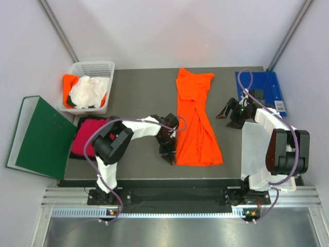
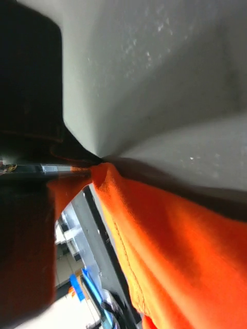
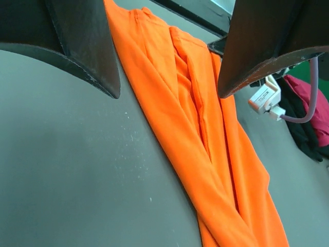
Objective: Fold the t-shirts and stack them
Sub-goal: Grab the bottom of the folded rectangular tshirt with both arms
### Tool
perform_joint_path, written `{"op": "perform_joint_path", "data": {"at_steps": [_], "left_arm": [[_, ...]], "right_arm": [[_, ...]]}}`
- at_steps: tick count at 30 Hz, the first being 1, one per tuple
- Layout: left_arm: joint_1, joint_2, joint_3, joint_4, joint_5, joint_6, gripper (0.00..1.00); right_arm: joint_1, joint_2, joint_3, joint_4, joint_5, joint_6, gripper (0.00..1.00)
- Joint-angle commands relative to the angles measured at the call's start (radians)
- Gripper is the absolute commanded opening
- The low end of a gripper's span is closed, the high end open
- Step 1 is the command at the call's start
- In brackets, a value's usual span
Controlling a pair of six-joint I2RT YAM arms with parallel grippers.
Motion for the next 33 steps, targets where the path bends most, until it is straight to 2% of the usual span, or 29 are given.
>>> {"op": "perform_joint_path", "data": {"at_steps": [1, 3, 4, 5, 6, 10, 14, 16, 19, 20, 22, 23, 28, 33], "left_arm": [[-0.004, -0.021, 0.023, -0.112, -0.07, 0.027, 0.7], [-0.012, -0.069, 0.076, -0.162, -0.165, 0.045, 0.99], [-0.018, -0.094, 0.096, -0.165, -0.193, 0.051, 0.99], [-0.023, -0.12, 0.13, -0.156, -0.219, 0.062, 0.99], [-0.032, -0.169, 0.142, -0.108, -0.227, 0.065, 0.99], [-0.05, -0.203, 0.207, 0.005, -0.165, 0.07, 0.99], [-0.096, -0.087, 0.322, -0.004, -0.138, 0.107, 0.99], [-0.131, -0.041, 0.395, -0.015, -0.124, 0.127, 0.95], [-0.174, 0.048, 0.486, -0.037, -0.118, 0.142, 0.81], [-0.188, 0.088, 0.506, -0.046, -0.121, 0.145, 0.74], [-0.196, 0.119, 0.555, -0.055, -0.119, 0.153, 0.65], [-0.205, 0.14, 0.567, -0.054, -0.122, 0.156, 0.57], [-0.246, 0.199, 0.685, -0.112, -0.154, 0.217, 0.62], [-0.316, 0.277, 0.768, -0.21, -0.256, 0.283, 0.61]], "right_arm": [[-0.007, -0.022, -0.005, 0.006, -0.021, -0.037, 0.77], [-0.007, -0.047, 0.0, -0.006, -0.014, -0.056, 0.79], [-0.007, -0.056, 0.0, -0.02, -0.006, -0.068, 0.8], [-0.005, -0.077, 0.0, -0.028, 0.003, -0.076, 0.86], [-0.005, -0.088, -0.002, -0.036, 0.035, -0.083, 0.98], [-0.007, -0.131, -0.025, -0.039, 0.062, -0.09, 1.0], [-0.008, -0.136, -0.061, -0.027, 0.065, -0.074, 1.0], [-0.007, -0.134, -0.075, -0.019, 0.066, -0.058, 1.0], [-0.008, -0.131, -0.1, -0.002, 0.069, -0.036, 1.0], [-0.01, -0.131, -0.111, 0.0, 0.074, -0.031, 0.99], [-0.016, -0.13, -0.12, 0.0, 0.086, -0.019, 1.0], [-0.019, -0.131, -0.126, -0.002, 0.103, -0.015, 1.0], [-0.077, -0.137, -0.152, 0.004, 0.1, 0.007, 1.0], [-0.14, -0.12, -0.184, 0.029, 0.033, 0.021, 1.0]]}}
